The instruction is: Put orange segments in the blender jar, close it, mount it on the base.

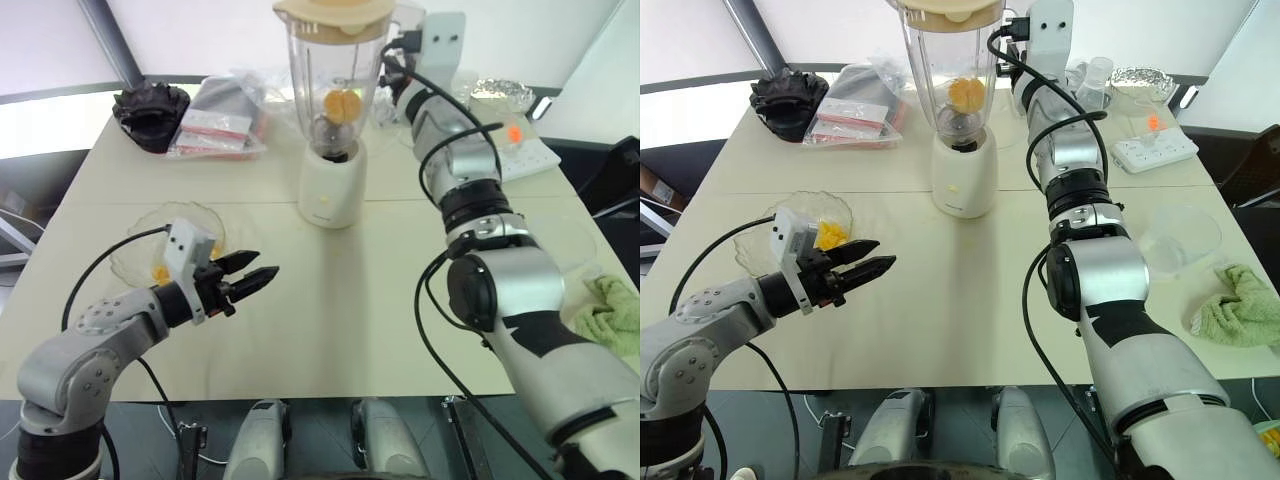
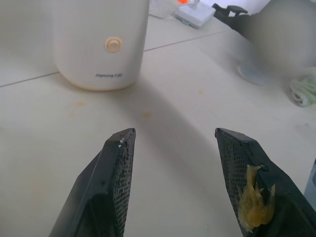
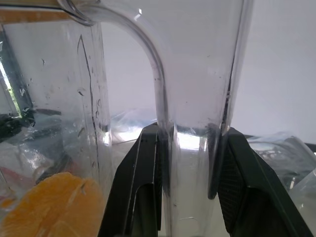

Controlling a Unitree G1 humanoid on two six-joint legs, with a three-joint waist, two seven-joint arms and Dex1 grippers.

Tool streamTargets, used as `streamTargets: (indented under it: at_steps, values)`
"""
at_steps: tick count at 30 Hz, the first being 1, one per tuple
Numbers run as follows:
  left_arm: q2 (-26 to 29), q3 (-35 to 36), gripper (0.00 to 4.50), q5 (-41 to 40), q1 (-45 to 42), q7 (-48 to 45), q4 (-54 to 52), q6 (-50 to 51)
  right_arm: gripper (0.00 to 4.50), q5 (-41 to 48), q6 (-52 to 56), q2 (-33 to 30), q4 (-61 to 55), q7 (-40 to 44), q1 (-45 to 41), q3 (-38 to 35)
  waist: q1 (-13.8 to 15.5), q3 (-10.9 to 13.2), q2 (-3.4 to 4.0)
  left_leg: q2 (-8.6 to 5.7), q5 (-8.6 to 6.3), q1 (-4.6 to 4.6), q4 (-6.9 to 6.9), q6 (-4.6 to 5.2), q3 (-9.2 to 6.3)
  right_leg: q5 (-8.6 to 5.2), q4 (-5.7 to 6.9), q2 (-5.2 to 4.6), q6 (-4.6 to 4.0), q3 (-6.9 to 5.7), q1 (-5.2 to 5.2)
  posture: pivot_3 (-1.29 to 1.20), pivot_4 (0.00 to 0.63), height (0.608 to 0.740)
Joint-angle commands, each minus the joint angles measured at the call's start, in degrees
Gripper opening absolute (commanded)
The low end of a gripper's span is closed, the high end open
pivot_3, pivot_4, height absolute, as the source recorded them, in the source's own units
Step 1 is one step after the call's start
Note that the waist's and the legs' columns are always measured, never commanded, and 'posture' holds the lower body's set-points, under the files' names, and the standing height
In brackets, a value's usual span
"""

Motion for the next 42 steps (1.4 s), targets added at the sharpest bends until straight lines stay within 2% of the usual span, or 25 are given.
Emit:
streamTargets:
  at_steps: [1, 9, 19, 25, 31, 42]
  values:
    - [0.0, 1.4, 2.64, -1.3, 0.6, 1.2, -2.3, -1.3, 0.87, -0.6, -4.0, -0.6, 0.4, 0.2, -2.9, -0.4, 0.0, 0.0, 0.0, 0.0, 0.0, 0.01, 0.0, -0.01, -0.01, 0.0, 0.01, 0.0, 0.0, 0.0, 0.01, 0.0, 0.15, 0.74]
    - [0.2, 0.6, 2.64, -1.1, 0.0, 2.2, -1.5, -1.9, 0.87, -0.7, -1.3, -1.9, -5.8, -0.6, 1.2, -0.5, 0.2, 0.0, 0.0, 0.02, 0.05, 0.04, 0.02, -0.08, -0.05, 0.01, 0.12, 0.06, -0.02, -0.01, 0.01, 0.0, 0.15, 0.74]
    - [0.0, -1.3, 2.64, -0.4, -1.7, 2.4, -0.4, -2.0, 0.87, 0.6, 12.4, 0.4, -31.4, -4.2, 14.4, -0.2, 0.1, 0.0, -0.01, 0.02, 0.05, 0.09, 0.15, -0.07, -0.09, 0.01, 0.3, 0.07, -0.02, -0.01, 0.04, 0.0, 0.15, 0.74]
    - [0.2, -1.6, 2.64, -0.3, -2.1, 2.6, -0.1, -2.1, 0.87, 0.7, 18.1, 3.4, -41.0, -5.4, 18.7, 1.1, 0.0, 0.0, -0.01, 0.03, 0.05, 0.18, 0.29, -0.06, -0.1, 0.0, 0.56, 0.17, -0.03, 0.01, 0.03, 0.0, 0.15, 0.74]
    - [-0.1, -2.0, 2.64, -0.3, -2.3, 3.1, 0.0, -2.3, 0.87, -0.1, 16.3, 4.3, -37.3, -5.4, 16.9, 1.3, 0.0, 0.0, -0.01, 0.09, 0.05, 0.23, 0.63, -0.05, -0.14, 0.09, 0.66, 0.32, -0.16, 0.04, 0.16, 0.0, 0.15, 0.74]
    - [-0.5, -2.5, 2.64, -0.4, -1.3, 4.4, -1.3, -2.7, 0.87, -1.5, 4.0, 1.2, -14.6, -4.9, 7.5, 0.2, 0.1, 0.0, -0.01, 0.31, 0.1, 0.27, 0.79, 0.03, -0.09, 0.19, 0.65, 0.54, -0.31, 0.17, 0.2, 0.0, 0.15, 0.74]
